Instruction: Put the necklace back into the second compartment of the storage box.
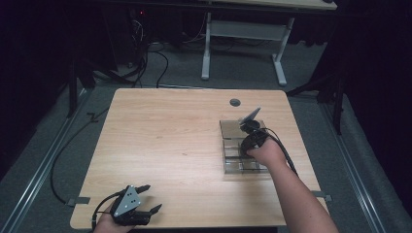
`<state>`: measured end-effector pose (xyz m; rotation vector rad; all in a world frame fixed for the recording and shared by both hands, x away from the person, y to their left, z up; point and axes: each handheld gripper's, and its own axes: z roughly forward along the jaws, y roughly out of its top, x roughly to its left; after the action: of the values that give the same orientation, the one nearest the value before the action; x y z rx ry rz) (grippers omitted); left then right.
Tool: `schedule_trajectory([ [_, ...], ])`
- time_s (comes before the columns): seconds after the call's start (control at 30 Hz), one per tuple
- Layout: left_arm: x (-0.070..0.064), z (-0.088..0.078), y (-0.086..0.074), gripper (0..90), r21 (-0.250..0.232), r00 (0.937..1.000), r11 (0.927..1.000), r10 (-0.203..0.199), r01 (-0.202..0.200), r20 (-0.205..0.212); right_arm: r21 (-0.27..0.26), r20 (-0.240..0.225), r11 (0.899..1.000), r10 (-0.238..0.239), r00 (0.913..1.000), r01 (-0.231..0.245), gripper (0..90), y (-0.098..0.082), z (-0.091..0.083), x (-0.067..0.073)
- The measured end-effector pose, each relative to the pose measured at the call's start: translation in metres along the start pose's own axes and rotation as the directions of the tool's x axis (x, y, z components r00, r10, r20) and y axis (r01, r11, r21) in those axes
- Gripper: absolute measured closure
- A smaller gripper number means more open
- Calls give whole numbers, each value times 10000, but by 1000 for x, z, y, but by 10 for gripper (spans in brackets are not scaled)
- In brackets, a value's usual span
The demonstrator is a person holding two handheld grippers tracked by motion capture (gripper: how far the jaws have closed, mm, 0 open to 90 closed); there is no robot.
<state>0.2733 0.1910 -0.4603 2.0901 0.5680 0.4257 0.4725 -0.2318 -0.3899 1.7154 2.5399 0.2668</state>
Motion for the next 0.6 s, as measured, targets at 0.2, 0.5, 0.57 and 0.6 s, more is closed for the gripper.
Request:
schedule_trajectory([
  [0.2, 0, 0, 0, 245, 5, 10000, 10000, 1, -1, 6, -121, -91, 9999, 11, 10000, -13, 723, -5, -10, -2],
  [0.5, 0, 0, 0, 246, 6, 10000, 10000, 20, -20, -9, -36, -243, 9998, -176, 9996, 175, 805, -19, -22, 1],
  [0.57, 0, 0, 0, 246, 1, 10000, 10000, 25, -25, 9, -31, -299, 10000, -90, 9995, 89, 822, -23, -23, 2],
  [0.6, 0, 0, 0, 246, -11, 10000, 10000, 25, -25, 16, -23, -293, 9999, -144, 9995, 144, 827, -25, -23, 3],
])
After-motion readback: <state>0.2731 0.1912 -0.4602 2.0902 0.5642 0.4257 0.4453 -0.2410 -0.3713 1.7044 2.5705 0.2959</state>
